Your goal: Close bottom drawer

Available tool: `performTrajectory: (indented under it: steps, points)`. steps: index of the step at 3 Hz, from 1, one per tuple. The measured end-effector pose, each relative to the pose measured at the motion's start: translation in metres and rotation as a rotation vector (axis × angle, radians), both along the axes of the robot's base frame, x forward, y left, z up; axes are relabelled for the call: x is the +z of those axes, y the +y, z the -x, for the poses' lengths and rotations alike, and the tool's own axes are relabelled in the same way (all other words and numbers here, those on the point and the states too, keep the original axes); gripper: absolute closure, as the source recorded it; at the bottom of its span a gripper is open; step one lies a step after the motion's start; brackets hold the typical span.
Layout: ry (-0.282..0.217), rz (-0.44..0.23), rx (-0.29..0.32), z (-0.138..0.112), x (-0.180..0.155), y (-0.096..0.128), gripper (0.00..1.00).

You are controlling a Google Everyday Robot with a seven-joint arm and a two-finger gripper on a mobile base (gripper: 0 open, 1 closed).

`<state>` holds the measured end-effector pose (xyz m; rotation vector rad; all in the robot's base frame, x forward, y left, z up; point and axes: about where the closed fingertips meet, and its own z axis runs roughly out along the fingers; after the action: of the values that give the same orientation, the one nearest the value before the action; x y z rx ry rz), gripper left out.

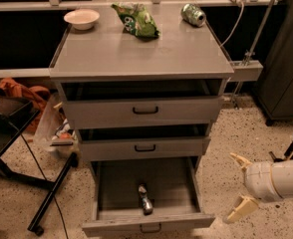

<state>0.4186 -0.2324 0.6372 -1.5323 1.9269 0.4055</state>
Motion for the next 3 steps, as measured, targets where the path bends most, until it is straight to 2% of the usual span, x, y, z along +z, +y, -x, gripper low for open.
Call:
performTrajectory:
  steps: [1, 2, 3]
  points:
    - [0.012, 0.002, 0.027, -0.004, -0.023, 0.001, 0.0]
    - [0.03, 0.024, 0.059, -0.015, -0.079, -0.01, 0.0]
    - [0.052, 0.025, 0.084, -0.027, -0.16, -0.026, 0.0]
